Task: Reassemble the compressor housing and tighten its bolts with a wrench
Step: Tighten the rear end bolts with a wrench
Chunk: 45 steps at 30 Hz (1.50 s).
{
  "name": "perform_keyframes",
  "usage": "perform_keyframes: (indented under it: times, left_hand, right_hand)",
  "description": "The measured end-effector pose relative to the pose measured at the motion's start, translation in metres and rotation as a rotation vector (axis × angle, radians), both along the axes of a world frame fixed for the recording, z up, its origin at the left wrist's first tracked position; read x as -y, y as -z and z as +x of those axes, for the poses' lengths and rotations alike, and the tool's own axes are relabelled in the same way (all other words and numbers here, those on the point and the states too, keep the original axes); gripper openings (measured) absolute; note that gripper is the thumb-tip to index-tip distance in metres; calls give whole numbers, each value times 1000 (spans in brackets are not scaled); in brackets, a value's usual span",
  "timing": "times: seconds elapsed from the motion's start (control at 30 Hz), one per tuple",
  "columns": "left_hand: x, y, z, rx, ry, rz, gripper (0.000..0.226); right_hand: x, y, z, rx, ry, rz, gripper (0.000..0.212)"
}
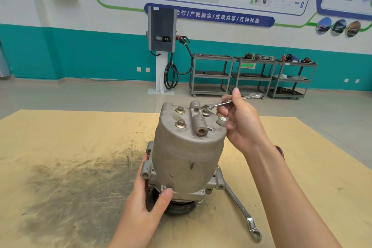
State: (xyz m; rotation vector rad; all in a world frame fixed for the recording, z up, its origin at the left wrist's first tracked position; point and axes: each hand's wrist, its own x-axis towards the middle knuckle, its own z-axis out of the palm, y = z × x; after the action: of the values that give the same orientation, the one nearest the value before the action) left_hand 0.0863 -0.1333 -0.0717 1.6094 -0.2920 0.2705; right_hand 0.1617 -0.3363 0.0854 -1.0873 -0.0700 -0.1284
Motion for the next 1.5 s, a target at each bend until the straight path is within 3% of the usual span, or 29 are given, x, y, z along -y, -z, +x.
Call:
perform_keyframes:
  times: [0.23,0.43,0.6,0.83,0.93,1.07,1.23,1.4,1.5]
  left_hand:
    - [0,2,1,8,-7,5,95]
    - [0,3,1,10,-13,9,96]
    - [0,3,2,3,-12,-3,97]
    - [0,2,3,2,-7,-13,104]
    - [0,3,3,-6,-6,-21,108]
    - [0,3,3,-7,-1,-23,104]
    - [0,3,2,-11,-2,-24,108]
    - [0,2,1,-12,-5,-20,104]
    - [-1,1,1,-9,-4,-19,107]
  right_hand:
    - [1,-1,-1,11,-50,61,39]
    - [-3,1,-2,244,133,-104,43]
    - [-10,8,-3,307,306,-185,45]
    - [-11,-4,-24,778,513,-707,31]
    - [-13,-10,-30,870,545,-920,26]
    - [-13,-15,-31,744,485,-673,36]
    - [0,-12,-17,331,247,-280,46]
    - [4,-9,-9,134,79,-87,43]
    - [4,-7,-9,75,20,-72,42]
